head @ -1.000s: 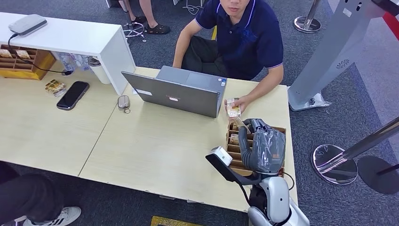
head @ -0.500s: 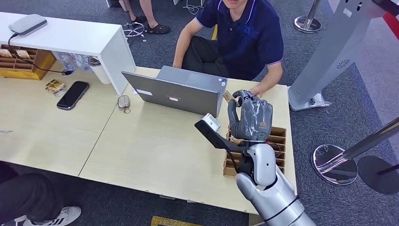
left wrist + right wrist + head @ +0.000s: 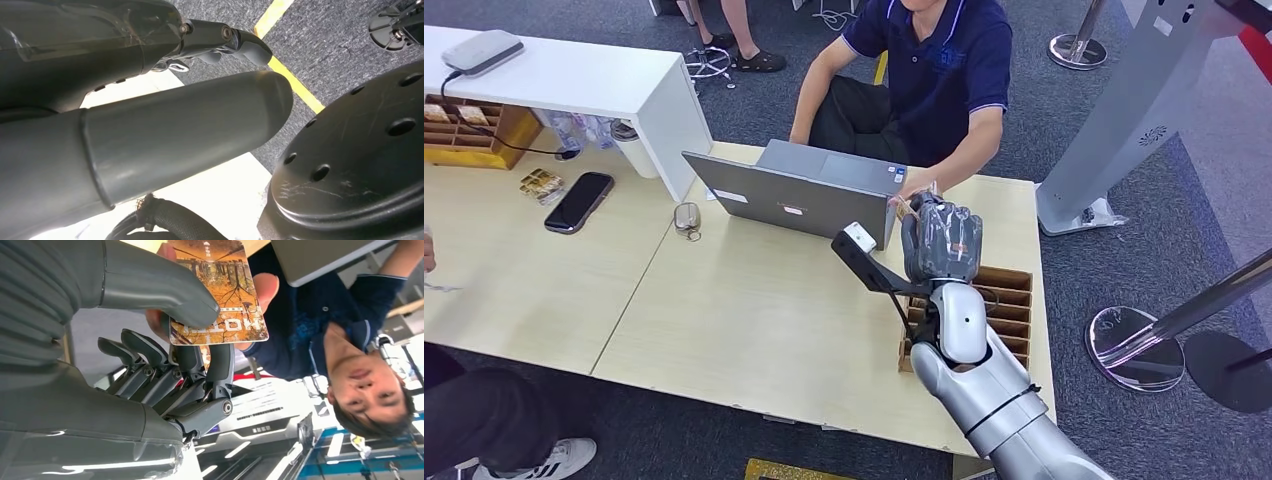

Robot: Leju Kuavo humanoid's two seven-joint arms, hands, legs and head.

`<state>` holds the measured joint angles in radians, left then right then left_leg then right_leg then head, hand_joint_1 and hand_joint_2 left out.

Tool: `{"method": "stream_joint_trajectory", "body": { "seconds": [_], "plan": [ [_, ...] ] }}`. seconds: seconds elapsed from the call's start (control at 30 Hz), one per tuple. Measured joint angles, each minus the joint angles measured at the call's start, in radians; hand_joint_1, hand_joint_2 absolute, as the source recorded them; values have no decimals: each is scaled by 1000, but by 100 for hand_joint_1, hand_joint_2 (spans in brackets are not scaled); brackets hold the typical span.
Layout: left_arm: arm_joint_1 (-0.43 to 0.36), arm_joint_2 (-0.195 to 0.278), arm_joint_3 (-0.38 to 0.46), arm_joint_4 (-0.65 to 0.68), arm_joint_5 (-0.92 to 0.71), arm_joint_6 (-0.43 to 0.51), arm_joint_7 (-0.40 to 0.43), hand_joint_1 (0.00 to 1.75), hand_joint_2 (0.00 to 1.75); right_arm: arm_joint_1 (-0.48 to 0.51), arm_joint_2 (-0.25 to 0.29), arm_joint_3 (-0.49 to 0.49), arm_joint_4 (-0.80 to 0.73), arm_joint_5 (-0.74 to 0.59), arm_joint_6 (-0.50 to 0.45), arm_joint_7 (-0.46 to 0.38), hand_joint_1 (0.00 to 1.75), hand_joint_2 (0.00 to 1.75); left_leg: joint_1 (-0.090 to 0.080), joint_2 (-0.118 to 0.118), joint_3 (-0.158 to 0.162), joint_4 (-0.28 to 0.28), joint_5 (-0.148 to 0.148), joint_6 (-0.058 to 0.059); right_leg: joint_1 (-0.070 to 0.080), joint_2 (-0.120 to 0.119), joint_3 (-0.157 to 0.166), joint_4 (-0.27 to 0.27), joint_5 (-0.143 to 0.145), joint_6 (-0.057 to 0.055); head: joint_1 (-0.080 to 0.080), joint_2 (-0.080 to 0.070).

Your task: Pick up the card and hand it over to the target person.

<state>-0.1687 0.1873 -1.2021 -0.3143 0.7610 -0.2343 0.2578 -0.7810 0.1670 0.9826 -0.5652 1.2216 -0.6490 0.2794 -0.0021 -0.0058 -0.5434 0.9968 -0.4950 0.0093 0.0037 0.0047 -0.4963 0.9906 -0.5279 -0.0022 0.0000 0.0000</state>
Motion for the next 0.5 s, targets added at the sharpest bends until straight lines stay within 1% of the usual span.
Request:
{"method": "stream_joint_trajectory", "body": {
  "seconds": [0.1,0.13,0.37,0.5],
  "plan": [
    [15,-2,17,-2,5,14,-6,0,0,13,-3,-32,-11,-16,-32,24,12,175,0,0,0,0,0,0,0,0,0,-1,0,0,0,0],
    [19,-2,22,-2,7,18,-7,0,0,23,-8,-44,-35,-25,-42,19,0,175,0,0,0,0,0,0,0,0,0,-1,0,0,0,0],
    [39,-1,51,2,26,35,-16,0,0,126,-53,-108,-262,-50,-49,-4,0,175,0,0,1,-1,-1,0,0,0,1,-1,-1,0,0,0],
    [40,1,75,6,49,41,-12,0,0,210,-88,-138,-440,-120,-49,-36,0,175,1,-1,0,0,-1,0,1,-1,1,-1,-1,0,0,0]
  ]
}}
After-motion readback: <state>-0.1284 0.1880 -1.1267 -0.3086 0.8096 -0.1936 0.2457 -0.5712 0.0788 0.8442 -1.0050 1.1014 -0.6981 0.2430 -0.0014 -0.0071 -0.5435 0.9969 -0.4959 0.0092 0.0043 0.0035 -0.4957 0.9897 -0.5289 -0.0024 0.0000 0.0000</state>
